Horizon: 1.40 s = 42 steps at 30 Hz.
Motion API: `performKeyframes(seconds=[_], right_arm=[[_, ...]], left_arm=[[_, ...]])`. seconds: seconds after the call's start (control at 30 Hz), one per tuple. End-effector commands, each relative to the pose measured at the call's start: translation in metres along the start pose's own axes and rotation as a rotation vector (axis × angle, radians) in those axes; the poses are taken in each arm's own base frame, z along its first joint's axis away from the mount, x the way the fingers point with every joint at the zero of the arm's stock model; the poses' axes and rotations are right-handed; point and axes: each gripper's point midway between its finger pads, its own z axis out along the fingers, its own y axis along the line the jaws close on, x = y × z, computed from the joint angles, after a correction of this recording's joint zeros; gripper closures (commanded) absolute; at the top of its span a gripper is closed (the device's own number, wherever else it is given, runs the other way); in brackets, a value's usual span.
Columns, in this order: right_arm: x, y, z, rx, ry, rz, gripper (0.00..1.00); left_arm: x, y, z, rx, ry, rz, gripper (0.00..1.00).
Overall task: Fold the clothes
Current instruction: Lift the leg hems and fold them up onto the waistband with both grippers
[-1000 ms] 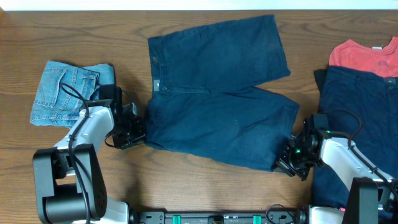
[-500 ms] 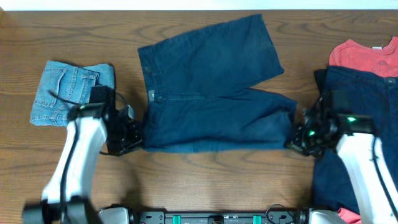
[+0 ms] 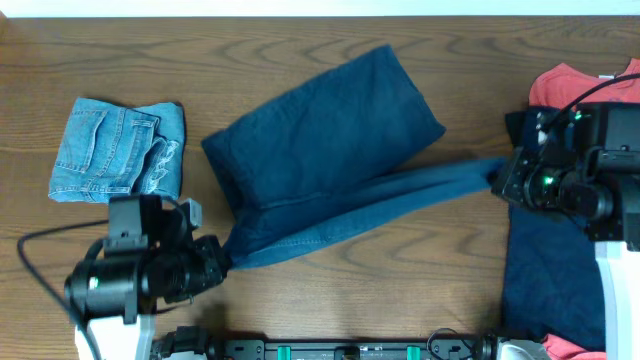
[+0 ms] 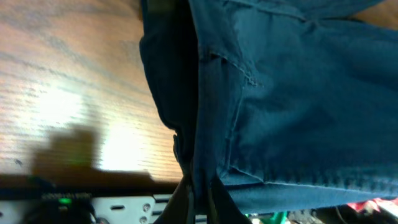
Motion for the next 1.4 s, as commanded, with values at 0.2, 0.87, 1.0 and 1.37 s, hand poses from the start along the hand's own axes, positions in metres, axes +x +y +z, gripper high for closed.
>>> performKeyframes(seconds=[0.2,0.87,1.0,1.37], right_arm=[[-0.068,0.003,0.023,0.031,-0.162,0.060,0.99],[-0.158,0.076,0.206,-0.261,-0.217,-0.111,0.99],[-0.166,0.090,0.225,-0.306,-0.262,-0.146,0.99],[-0.192,0.115,0.253,-0.412,-0.402,-0.185,0.99]], left_arm=[[-0.024,0.010,-0.001,-0.071,-0.073,-0.016,0.94],[-0.135,0.043,0.077,-0.239,-0.116,-0.024,0.94],[-0.149,0.042,0.083,-0.231,-0.152,-0.019,0.94],[-0.179,0.036,0.079,-0.208,-0.280,-0.040,0.94]])
